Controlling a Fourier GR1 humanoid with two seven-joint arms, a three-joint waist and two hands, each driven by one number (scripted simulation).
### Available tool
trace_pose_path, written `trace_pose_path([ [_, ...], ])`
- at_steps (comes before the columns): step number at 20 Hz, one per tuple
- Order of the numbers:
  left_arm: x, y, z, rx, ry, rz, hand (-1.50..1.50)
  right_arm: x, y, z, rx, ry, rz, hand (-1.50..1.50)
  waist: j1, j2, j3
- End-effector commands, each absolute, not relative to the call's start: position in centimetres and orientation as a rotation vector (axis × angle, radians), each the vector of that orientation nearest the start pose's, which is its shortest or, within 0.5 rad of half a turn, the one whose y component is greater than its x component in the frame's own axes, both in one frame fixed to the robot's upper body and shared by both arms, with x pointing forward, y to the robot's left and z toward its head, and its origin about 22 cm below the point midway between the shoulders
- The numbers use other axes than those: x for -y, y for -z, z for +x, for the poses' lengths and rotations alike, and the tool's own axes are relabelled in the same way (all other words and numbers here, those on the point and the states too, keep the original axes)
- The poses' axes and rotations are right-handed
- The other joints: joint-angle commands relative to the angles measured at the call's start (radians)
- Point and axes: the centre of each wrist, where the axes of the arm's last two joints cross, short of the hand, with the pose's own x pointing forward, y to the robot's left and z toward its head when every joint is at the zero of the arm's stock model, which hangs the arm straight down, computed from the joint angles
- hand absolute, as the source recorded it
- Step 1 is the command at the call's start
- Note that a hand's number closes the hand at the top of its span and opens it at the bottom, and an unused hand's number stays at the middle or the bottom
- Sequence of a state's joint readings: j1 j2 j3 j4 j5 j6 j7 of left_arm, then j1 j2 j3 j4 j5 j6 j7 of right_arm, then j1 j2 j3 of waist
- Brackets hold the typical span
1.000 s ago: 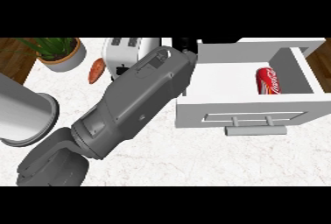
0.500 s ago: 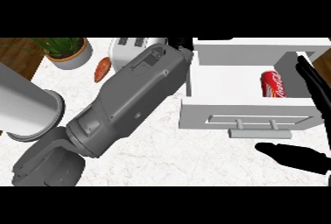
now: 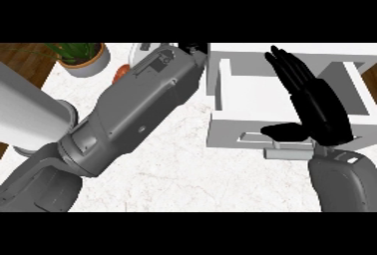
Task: Pick up the can, place it into the drawer and close the drawer
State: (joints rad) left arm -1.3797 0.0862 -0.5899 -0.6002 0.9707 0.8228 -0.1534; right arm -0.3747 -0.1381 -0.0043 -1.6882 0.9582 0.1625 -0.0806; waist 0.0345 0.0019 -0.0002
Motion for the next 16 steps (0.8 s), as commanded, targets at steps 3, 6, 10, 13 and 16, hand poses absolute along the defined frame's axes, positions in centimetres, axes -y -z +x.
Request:
trace_pose_path([
  [3, -3.0, -20.4, 42.4, 1.704, -0.168, 0.033, -1.50, 19.4, -10.4, 34.4, 1.757, -1.163, -0.979, -1.50, 0.007, -0.003, 0.000],
  [6, -4.6, -20.0, 42.7, 1.706, -0.152, 0.015, -1.50, 19.4, -9.5, 37.3, 1.725, -1.124, -1.013, -1.50, 0.006, 0.005, 0.001],
  [10, -7.0, -20.6, 42.4, 1.726, -0.175, 0.028, -1.50, 18.9, -5.6, 37.9, 1.662, -1.153, -1.051, -1.50, 0.012, 0.000, 0.001],
  [13, -6.8, -20.0, 41.7, 1.691, -0.173, 0.058, -1.50, 19.1, -4.2, 38.8, 1.639, -1.179, -1.095, -1.50, 0.008, 0.001, 0.001],
  [16, -7.9, -18.9, 41.6, 1.710, -0.169, 0.054, -1.50, 20.4, -4.4, 40.4, 1.646, -1.163, -1.143, -1.50, 0.009, 0.008, 0.001],
])
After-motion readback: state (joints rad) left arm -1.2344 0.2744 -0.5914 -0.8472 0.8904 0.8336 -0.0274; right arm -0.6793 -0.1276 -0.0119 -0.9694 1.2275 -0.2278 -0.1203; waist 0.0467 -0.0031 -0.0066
